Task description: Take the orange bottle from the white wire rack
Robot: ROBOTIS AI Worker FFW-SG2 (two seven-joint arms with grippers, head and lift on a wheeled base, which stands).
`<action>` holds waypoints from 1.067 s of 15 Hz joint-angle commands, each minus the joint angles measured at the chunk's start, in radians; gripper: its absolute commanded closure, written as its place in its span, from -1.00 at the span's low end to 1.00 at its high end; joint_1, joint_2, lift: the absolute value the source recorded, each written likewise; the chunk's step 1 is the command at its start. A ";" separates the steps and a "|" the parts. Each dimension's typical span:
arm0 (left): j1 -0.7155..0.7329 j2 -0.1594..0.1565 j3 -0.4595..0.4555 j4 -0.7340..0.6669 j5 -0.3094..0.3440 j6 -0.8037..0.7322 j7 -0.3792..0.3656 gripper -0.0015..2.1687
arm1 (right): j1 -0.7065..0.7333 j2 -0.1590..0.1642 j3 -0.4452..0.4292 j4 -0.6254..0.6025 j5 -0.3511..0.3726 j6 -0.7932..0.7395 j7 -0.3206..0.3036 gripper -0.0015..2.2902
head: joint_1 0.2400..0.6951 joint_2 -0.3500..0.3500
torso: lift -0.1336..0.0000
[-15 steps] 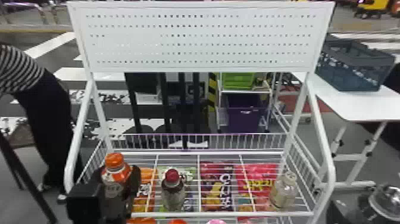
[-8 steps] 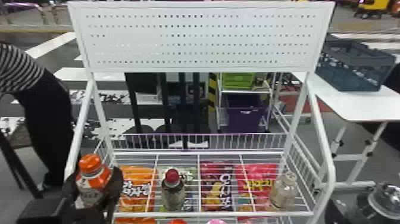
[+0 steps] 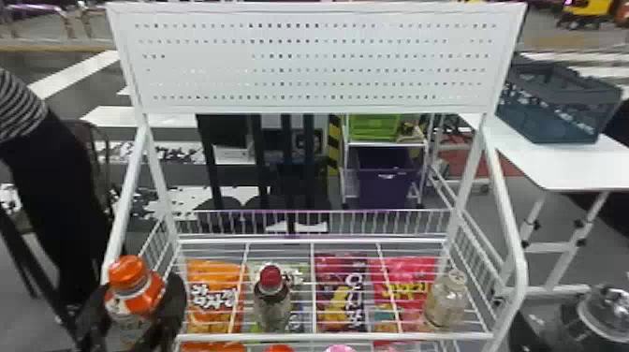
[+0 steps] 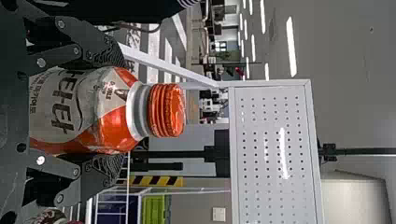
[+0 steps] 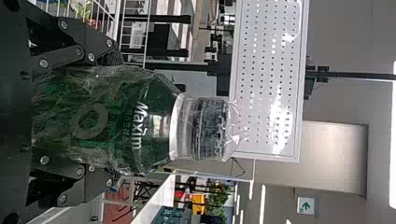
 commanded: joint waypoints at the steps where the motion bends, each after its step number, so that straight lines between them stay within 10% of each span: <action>1: 0.006 0.000 -0.012 -0.003 -0.014 0.000 0.006 0.56 | 0.000 0.001 0.003 0.000 0.000 -0.002 0.000 -0.28 | 0.14 0.00 | 1.00; 16: 0.007 0.007 -0.008 -0.020 -0.014 0.000 0.006 0.56 | 0.006 0.001 0.005 -0.003 -0.003 -0.011 0.000 -0.28 | 0.14 0.00 | 1.00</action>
